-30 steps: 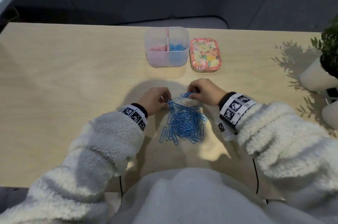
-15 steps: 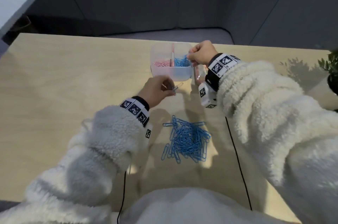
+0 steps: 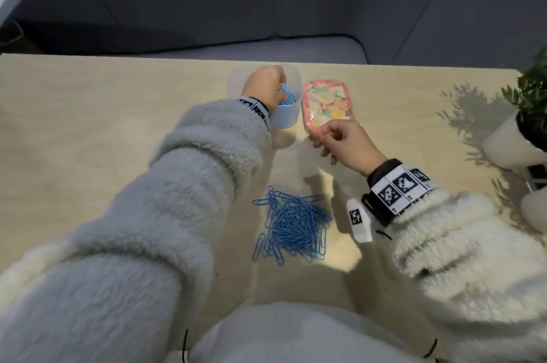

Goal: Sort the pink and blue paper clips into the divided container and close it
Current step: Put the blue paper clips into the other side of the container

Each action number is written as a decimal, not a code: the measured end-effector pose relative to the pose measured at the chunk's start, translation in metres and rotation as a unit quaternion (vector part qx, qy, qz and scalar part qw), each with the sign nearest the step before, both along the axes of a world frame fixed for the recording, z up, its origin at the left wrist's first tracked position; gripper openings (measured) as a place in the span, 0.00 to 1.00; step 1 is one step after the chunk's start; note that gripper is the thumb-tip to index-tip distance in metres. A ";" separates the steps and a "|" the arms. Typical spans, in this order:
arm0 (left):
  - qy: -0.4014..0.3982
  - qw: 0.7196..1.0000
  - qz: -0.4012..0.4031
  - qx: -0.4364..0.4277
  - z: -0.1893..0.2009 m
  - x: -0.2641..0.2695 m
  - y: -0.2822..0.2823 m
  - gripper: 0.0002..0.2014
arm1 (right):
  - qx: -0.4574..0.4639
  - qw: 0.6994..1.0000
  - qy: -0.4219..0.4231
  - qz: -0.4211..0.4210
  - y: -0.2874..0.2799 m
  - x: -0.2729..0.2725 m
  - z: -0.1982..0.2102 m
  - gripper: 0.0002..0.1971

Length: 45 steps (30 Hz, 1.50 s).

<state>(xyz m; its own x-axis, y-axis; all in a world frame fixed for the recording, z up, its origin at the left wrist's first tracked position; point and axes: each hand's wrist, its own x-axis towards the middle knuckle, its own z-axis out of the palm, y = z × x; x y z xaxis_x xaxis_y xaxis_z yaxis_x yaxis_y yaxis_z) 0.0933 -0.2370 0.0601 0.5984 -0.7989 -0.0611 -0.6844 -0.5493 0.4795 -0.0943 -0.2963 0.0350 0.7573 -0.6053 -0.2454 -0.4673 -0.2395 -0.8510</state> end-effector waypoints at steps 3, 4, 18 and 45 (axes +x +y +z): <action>-0.005 1.000 -0.009 -0.012 0.003 -0.002 0.004 0.16 | -0.014 0.999 0.038 0.016 0.006 -0.020 -0.013 0.10; -0.022 0.999 -0.014 -0.032 0.002 -0.006 0.009 0.13 | -0.030 0.997 0.062 0.033 0.008 -0.026 -0.016 0.09; 0.049 0.952 -0.218 0.208 -0.060 -0.064 0.120 0.18 | -0.147 0.951 0.156 0.222 0.069 -0.022 -0.041 0.15; -0.103 0.946 -0.225 0.208 -0.062 -0.079 0.137 0.12 | -0.030 0.988 0.107 0.107 0.018 0.005 0.010 0.14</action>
<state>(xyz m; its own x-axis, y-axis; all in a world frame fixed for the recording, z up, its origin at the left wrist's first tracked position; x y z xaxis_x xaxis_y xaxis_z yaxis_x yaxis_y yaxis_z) 0.0142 -0.0997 -0.0015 0.2371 -0.9083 -0.3446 -0.9493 -0.2920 0.1164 -0.0890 -0.2780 0.0452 0.8039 -0.4556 -0.3824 -0.5686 -0.4000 -0.7188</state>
